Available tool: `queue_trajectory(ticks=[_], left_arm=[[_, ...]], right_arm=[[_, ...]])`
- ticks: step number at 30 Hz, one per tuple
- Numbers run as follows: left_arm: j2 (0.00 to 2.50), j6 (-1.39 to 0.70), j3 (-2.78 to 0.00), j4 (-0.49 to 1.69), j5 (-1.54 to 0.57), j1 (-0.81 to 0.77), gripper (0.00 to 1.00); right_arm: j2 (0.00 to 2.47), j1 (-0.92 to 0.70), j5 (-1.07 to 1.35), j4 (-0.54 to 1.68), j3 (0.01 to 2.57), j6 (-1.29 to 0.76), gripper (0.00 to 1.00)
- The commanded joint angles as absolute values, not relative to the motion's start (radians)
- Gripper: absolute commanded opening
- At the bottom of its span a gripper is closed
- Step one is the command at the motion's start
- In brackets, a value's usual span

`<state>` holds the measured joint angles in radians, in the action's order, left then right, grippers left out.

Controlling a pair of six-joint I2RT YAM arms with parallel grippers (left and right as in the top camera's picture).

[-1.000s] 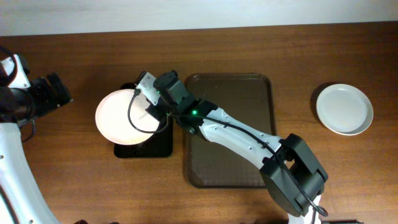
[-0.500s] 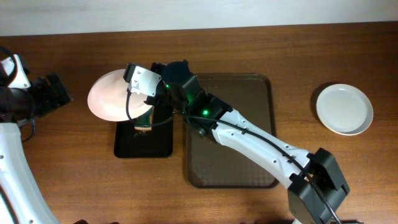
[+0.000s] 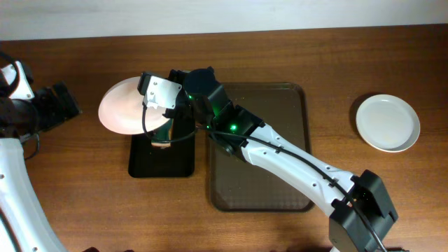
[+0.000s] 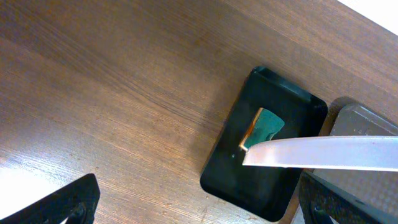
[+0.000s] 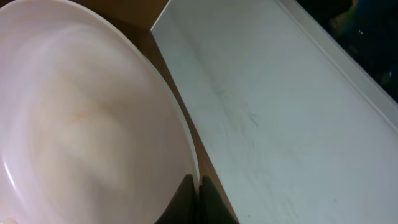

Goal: Clean dirty plates on tray and stack at the side

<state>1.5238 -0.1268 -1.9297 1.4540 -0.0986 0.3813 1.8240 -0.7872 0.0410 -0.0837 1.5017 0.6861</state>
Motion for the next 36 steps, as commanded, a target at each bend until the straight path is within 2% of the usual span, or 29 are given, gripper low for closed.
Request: queue_trajectory(ticks=[1,3,4,8,11,12,14,18,25,27,33,34,35,36], left_arm=[[1.51,-0.118,-1.932,1.452,-0.109,0.387,1.0],[1.51,-0.118,-1.932,1.452,-0.109,0.387,1.0],[1.51,-0.118,-1.932,1.452,-0.109,0.387,1.0],[1.51,-0.118,-1.932,1.452,-0.109,0.387,1.0],[1.51,-0.118,-1.932,1.452,-0.109,0.387,1.0],[1.51,-0.118,-1.932,1.452,-0.109,0.387,1.0],[1.51,-0.118,-1.932,1.452,-0.109,0.387,1.0],[1.51,-0.118,-1.932,1.452,-0.109,0.387,1.0],[1.51,-0.118,-1.932,1.452,-0.109,0.387,1.0],[1.51,-0.118,-1.932,1.452,-0.109,0.387,1.0],[1.51,-0.118,-1.932,1.452,-0.109,0.387,1.0],[1.51,-0.118,-1.932,1.452,-0.109,0.387,1.0],[1.51,-0.118,-1.932,1.452,-0.109,0.387,1.0],[1.51,-0.118,-1.932,1.452,-0.109,0.387,1.0]], right_arm=[[1.793,-0.796,0.032,-0.065,1.517,0.673,0.04],[1.798,-0.796,0.025,0.028,1.517,0.669,0.04],[1.798,-0.797,-0.011,0.072,1.517,0.574,0.04],[1.768,-0.741,-0.168,0.182,1.517,-0.035,0.04],[1.702,-0.575,-0.16,0.384,1.517,-0.484,0.04],[1.679,-0.496,-0.119,0.464,1.517,-0.557,0.04],[1.655,-0.363,-0.033,0.56,1.517,-0.567,0.04],[1.652,0.002,0.066,0.763,1.517,-0.566,0.04],[1.747,0.514,0.105,0.884,1.472,-0.566,0.04],[1.773,0.592,0.093,0.886,1.441,-0.562,0.04],[1.805,0.69,-0.057,0.834,1.375,-0.562,0.04],[1.808,0.69,-0.058,0.836,1.375,-0.554,0.07],[1.808,0.688,-0.037,0.838,1.375,-0.554,0.5],[1.805,0.688,0.028,0.836,1.375,-0.521,0.52]])
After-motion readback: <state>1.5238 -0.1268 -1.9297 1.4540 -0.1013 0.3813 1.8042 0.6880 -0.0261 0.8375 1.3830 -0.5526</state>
